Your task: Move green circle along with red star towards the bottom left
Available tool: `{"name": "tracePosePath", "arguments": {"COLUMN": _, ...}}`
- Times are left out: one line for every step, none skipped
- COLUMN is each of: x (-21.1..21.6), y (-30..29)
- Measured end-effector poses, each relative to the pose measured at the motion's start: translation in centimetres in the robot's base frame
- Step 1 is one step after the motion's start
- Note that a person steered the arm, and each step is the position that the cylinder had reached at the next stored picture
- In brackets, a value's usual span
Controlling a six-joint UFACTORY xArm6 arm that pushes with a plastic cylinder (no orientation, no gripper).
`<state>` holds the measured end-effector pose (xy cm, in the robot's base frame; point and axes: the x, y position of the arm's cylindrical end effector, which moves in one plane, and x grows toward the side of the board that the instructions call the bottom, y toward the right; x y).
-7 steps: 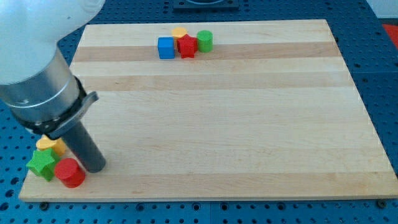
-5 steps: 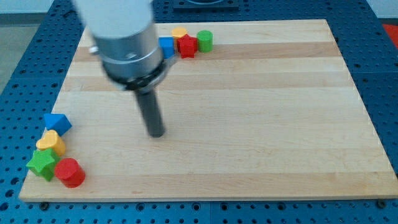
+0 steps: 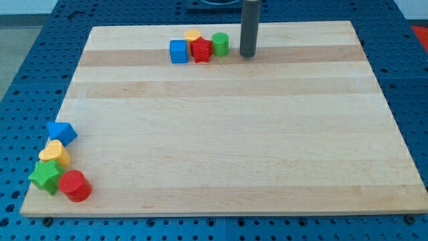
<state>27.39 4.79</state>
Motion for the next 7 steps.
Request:
{"name": "tracePosePath", "arguments": {"x": -3.0, "y": -4.1}}
{"name": "tracePosePath", "arguments": {"x": -2.8, "y": -9.4}}
{"name": "tracePosePath", "arguments": {"x": -0.4, "y": -11.9}}
{"name": "tracePosePath", "arguments": {"x": 3.0, "y": -12.0}}
{"name": "tracePosePath", "arguments": {"x": 7.3, "y": -12.9}}
{"name": "tracePosePath", "arguments": {"x": 11.6, "y": -14.3}}
{"name": "tracePosePath", "arguments": {"x": 15.7, "y": -15.6}}
